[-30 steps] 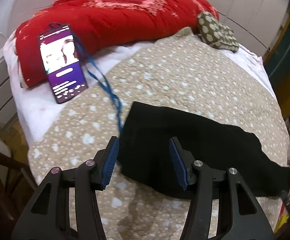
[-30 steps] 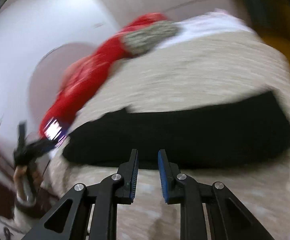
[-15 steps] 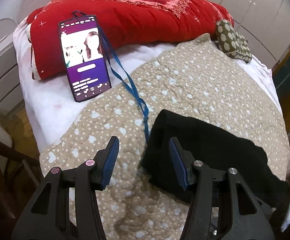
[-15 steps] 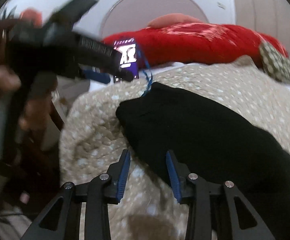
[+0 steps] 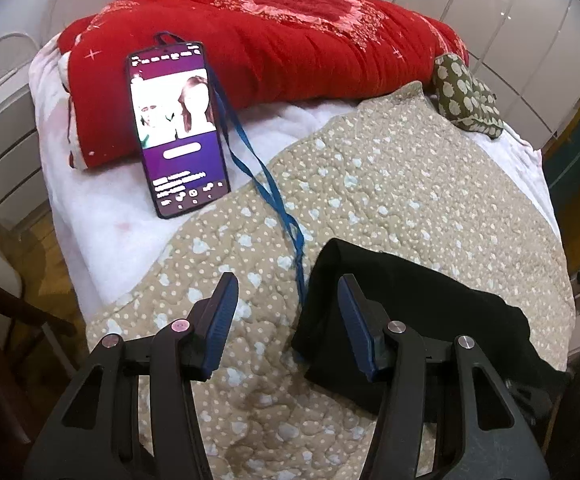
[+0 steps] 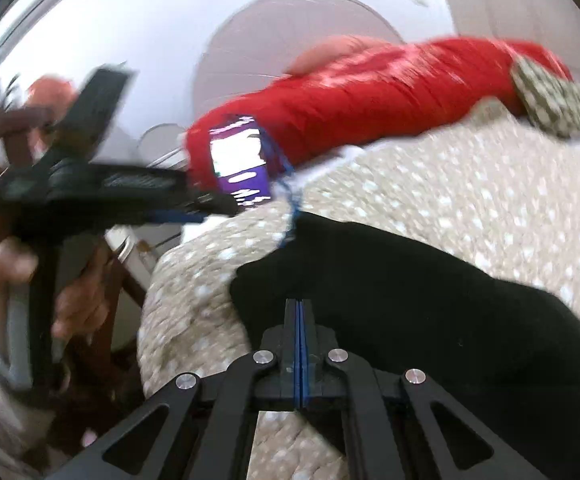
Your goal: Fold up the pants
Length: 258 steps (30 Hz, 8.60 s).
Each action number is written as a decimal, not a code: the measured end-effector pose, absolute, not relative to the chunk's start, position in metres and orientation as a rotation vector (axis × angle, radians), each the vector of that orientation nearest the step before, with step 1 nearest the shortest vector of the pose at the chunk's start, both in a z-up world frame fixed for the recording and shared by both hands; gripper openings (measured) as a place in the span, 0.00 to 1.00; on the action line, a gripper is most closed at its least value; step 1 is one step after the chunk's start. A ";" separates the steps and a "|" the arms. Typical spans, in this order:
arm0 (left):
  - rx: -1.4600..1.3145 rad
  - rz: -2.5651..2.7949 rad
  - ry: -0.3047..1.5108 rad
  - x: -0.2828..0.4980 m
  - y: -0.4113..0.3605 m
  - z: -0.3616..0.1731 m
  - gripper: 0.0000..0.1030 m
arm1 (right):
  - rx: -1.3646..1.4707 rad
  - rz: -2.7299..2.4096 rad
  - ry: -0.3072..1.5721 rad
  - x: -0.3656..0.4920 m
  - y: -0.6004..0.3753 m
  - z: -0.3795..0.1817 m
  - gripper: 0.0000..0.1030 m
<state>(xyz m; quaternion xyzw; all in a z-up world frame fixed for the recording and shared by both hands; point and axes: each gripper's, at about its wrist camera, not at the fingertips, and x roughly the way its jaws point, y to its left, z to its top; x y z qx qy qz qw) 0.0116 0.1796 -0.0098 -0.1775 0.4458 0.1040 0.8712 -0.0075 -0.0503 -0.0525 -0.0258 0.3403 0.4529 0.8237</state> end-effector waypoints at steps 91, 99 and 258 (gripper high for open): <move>-0.070 0.075 0.959 0.012 0.013 -0.069 0.65 | 0.084 0.299 0.888 -0.030 -0.237 -0.072 0.19; -0.113 0.011 0.941 0.003 -0.003 -0.052 0.65 | 0.132 0.177 0.875 -0.050 -0.288 -0.064 0.26; -0.186 -0.332 1.025 0.048 -0.061 -0.058 0.51 | 0.056 0.308 0.879 -0.046 -0.253 -0.048 0.25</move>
